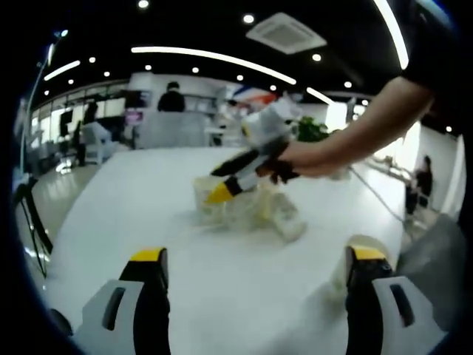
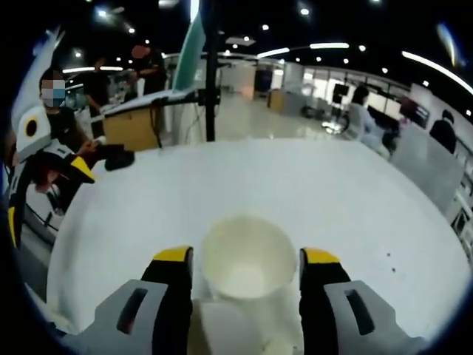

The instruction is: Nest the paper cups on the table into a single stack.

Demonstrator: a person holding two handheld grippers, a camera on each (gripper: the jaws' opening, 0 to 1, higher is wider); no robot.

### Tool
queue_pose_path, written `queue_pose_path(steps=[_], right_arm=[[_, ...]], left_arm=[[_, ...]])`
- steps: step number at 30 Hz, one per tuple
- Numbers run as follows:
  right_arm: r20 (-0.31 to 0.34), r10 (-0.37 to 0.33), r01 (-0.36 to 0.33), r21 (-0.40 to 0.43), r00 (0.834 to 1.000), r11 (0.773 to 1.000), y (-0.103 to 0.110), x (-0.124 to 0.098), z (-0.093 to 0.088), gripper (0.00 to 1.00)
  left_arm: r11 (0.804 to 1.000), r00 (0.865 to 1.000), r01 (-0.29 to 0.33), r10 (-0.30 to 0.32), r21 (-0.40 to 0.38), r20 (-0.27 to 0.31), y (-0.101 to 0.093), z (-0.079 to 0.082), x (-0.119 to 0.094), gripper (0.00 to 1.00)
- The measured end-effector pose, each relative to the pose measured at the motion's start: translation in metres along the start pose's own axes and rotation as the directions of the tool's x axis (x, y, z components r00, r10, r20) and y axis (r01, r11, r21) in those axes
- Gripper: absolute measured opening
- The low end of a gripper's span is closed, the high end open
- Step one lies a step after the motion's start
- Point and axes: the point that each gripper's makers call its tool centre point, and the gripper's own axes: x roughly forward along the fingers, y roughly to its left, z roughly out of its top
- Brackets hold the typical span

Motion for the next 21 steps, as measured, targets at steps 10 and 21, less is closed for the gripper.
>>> queue_pose_path(steps=[10,21], right_arm=[[-0.004,0.017,-0.017,-0.015,1.0,1.0,0.004,0.001,0.003,0.48],[0.047,0.014,-0.016,0.041,0.999,0.999,0.0,-0.008,0.017,0.45]], left_arm=[[1.0,1.0,-0.011,0.011,-0.015,-0.001,0.002,-0.003,-0.004,0.98],[1.0,1.0,-0.003,0.003,-0.002,0.002,-0.004,0.002,-0.001,0.98]])
